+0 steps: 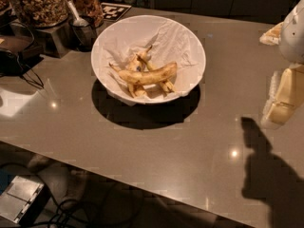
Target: Pick banana from white bowl
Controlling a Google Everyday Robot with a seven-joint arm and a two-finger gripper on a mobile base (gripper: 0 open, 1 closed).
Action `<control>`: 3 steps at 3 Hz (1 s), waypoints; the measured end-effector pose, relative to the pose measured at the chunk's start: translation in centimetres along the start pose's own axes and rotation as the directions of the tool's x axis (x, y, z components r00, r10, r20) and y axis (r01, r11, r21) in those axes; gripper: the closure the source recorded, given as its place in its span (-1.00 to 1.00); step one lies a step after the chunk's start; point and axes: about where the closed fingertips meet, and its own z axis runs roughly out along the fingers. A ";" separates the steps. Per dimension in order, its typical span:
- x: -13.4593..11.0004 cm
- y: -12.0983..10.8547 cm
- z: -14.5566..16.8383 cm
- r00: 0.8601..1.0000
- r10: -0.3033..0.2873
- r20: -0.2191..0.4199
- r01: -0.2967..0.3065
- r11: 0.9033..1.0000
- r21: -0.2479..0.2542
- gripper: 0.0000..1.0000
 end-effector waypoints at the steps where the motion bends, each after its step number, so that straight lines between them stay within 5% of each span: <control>1: -0.4 -0.1 -0.1 1.000 -0.011 -0.003 0.011 1.000 0.005 -1.00; 3: -5.1 -1.1 1.0 0.986 -0.152 -0.072 0.149 0.988 -0.037 -1.00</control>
Offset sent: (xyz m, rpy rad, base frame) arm 0.0242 0.0385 0.0011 -0.1187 0.0770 0.1327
